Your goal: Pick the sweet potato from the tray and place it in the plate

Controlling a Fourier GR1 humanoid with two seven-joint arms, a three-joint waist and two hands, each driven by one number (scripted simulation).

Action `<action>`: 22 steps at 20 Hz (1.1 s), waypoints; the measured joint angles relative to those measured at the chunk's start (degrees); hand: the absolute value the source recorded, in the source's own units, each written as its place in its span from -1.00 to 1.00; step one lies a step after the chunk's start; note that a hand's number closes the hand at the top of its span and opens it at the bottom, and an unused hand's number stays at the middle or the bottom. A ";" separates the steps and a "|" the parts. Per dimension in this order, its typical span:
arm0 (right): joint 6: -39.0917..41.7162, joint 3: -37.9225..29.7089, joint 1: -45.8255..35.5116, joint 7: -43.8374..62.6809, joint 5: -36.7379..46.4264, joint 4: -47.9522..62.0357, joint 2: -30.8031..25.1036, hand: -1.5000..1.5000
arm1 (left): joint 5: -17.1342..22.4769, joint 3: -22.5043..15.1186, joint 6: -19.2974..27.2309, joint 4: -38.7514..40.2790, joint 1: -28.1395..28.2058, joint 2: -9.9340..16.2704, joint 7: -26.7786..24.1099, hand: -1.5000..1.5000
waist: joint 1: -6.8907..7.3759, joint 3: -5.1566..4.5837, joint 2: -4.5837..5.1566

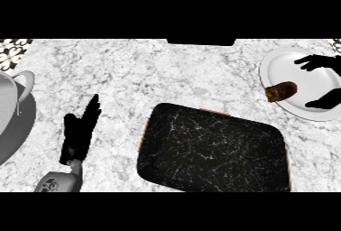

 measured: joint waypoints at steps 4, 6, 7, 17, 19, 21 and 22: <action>6.00 -7.02 -0.93 -4.94 -7.37 1.99 -0.83 -1.00 | 0.10 0.26 0.01 -0.67 0.98 0.21 0.00 0.00 | -0.25 0.06 -0.15; 8.58 -10.38 -1.70 -4.64 -10.84 3.33 -1.81 -1.00 | -0.06 -0.07 0.23 -1.19 1.33 -0.07 0.53 0.00 | -0.30 0.06 -0.19; 9.67 -11.76 -1.92 -4.22 -12.26 4.00 -2.25 -1.00 | -0.09 -0.20 0.28 -1.31 1.29 -0.25 0.56 0.00 | -0.24 0.06 -0.12; 16.15 -16.87 1.06 -2.50 -18.30 4.96 -5.04 -1.00 | -0.19 0.02 0.02 -1.20 1.20 -0.37 -0.04 0.00 | -0.06 0.14 0.30; 16.72 -16.97 1.59 -2.51 -18.68 4.37 -4.89 -1.00 | -0.28 0.00 0.09 -1.38 0.83 -0.41 0.55 0.00 | -0.03 0.16 0.26; 16.82 -17.04 2.16 -2.57 -19.01 3.80 -4.60 -1.00 | -0.30 -0.06 -0.01 -1.70 0.91 -0.32 0.98 0.00 | 0.10 0.17 0.24; 16.89 -17.00 2.56 -2.70 -19.12 3.50 -4.42 -1.00 | -0.25 -0.11 -0.23 -1.71 1.23 -0.30 0.57 0.00 | 0.10 0.16 0.21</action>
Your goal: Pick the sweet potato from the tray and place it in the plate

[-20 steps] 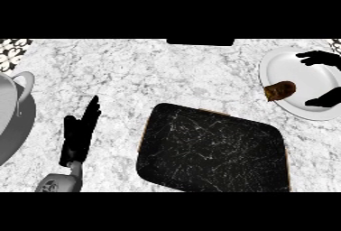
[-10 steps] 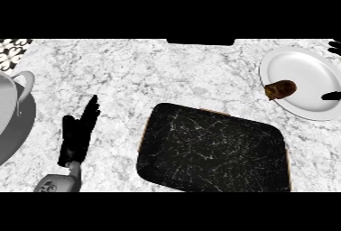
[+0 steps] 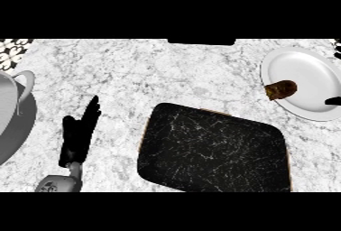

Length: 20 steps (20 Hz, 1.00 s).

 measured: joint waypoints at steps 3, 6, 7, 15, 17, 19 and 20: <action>-0.57 0.16 1.00 -0.72 -0.27 -1.13 0.66 -1.00 | -0.02 0.05 0.15 -0.31 0.25 -0.14 0.33 0.00 | 0.01 0.00 -0.06; -1.19 0.57 2.01 -1.14 -0.25 -1.88 0.91 -1.00 | -0.30 0.14 0.38 -0.46 -0.60 -0.17 0.97 0.00 | -0.17 -0.02 -0.10; -1.71 0.59 2.13 -1.03 -0.28 -1.98 0.96 -1.00 | -0.16 0.34 0.08 -0.30 -0.54 0.04 0.59 0.00 | -0.05 -0.02 -0.05; -4.60 1.52 3.34 -1.53 0.30 -2.28 1.35 -1.00 | -0.31 0.42 -0.10 0.71 -0.30 -0.42 -0.59 0.00 | 0.26 -0.04 0.06; -5.32 1.59 3.85 -1.85 0.34 -2.12 1.53 -1.00 | -0.21 0.39 -0.60 0.13 0.08 -0.08 -0.67 0.00 | 0.40 -0.02 0.05; -5.81 1.78 4.27 -2.15 0.54 -2.05 1.18 -1.00 | -0.36 0.36 -0.69 0.53 0.37 -0.11 -1.20 0.00 | 0.45 -0.02 0.12; -6.13 1.73 4.23 -2.04 0.52 -1.95 0.98 -1.00 | -0.44 0.32 -0.68 0.56 -0.07 -0.17 -1.05 0.00 | 0.54 0.01 0.20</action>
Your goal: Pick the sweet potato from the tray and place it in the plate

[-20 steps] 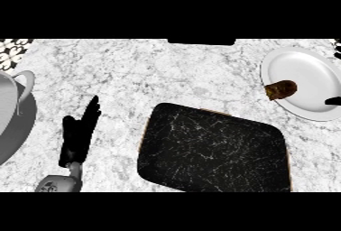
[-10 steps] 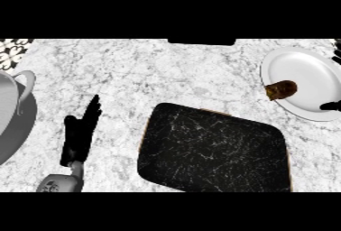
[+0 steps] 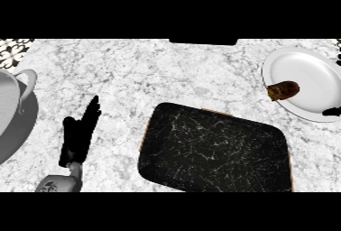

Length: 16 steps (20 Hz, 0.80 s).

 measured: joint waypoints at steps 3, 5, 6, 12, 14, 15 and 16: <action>-0.16 -0.05 0.14 -0.06 -0.02 0.25 -0.81 -1.00 | -0.21 -0.16 0.30 -0.16 -0.96 -0.38 1.02 0.00 | 0.06 0.04 0.10; -0.42 -0.03 0.75 -0.38 0.02 0.42 -1.37 -1.00 | 0.17 0.06 -0.15 -0.31 -0.77 -0.14 1.22 0.00 | 0.20 0.06 0.15; -0.45 -0.14 0.84 -0.31 -0.07 0.56 -1.70 -1.00 | 0.02 -0.11 -0.02 -0.36 -0.47 -0.32 0.99 0.00 | 0.29 0.07 0.17; -1.49 -0.33 1.92 -0.89 -0.15 0.84 -2.99 -1.00 | -0.26 -0.16 0.14 -0.34 -0.42 -0.57 0.49 0.00 | 0.48 0.13 0.31; -1.65 -0.58 2.46 -1.13 -0.35 1.04 -3.54 -1.00 | -0.04 0.03 -0.10 -0.44 -0.52 -0.43 0.65 0.00 | 0.50 0.16 0.36; -1.78 -0.74 2.66 -1.30 -0.51 1.08 -3.68 -1.00 | 0.03 0.09 -0.13 -0.52 -0.61 -0.41 0.87 0.00 | 0.52 0.18 0.37; -1.78 -1.02 2.79 -1.37 -0.76 1.16 -4.07 -1.00 | 0.07 0.38 -0.17 -0.31 -0.65 -0.21 0.67 0.00 | 0.51 0.19 0.41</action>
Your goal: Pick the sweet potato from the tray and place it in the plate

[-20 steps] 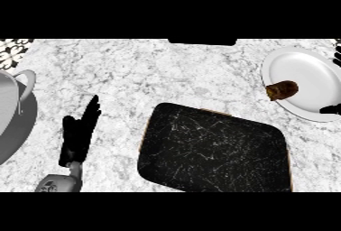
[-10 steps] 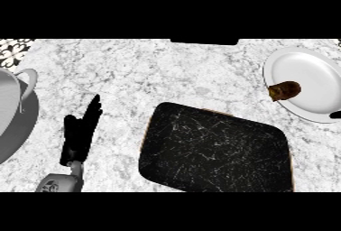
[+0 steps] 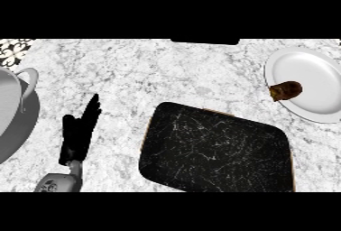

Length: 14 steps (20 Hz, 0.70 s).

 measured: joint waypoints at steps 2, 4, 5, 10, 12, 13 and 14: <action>0.05 -0.51 -0.04 0.08 -0.50 0.14 -0.44 -1.00 | -0.33 -0.34 0.33 0.45 -0.08 -0.53 -0.18 0.00 | -0.06 0.00 0.04; 0.00 -0.83 0.31 -0.12 -0.81 0.18 -0.93 -1.00 | -0.36 -0.31 0.14 0.21 -0.27 -0.31 -0.07 0.00 | -0.03 0.03 0.02; -0.31 -1.18 0.52 -0.17 -1.12 0.29 -1.02 -1.00 | -0.39 -0.41 0.12 0.32 -0.02 -0.43 -0.45 0.00 | 0.03 0.04 0.05; -1.49 -2.23 0.97 0.30 -1.95 0.77 -1.97 -1.00 | -0.62 -0.64 0.18 0.46 -0.06 -0.69 -0.48 0.00 | 0.31 0.08 0.17; -1.93 -2.60 1.18 0.31 -2.24 0.96 -1.99 -1.00 | -0.43 -0.54 -0.10 0.06 -0.17 -0.49 -0.26 0.00 | 0.54 0.11 0.20; -1.75 -2.67 1.23 0.34 -2.29 0.96 -2.43 -1.00 | -0.38 -0.53 -0.07 0.16 -0.35 -0.64 -0.17 0.00 | 0.51 0.14 0.26; -1.83 -2.76 1.68 0.15 -2.32 1.01 -2.73 -1.00 | -0.49 -0.62 -0.05 0.08 -0.13 -0.64 -0.25 0.00 | 0.51 0.15 0.28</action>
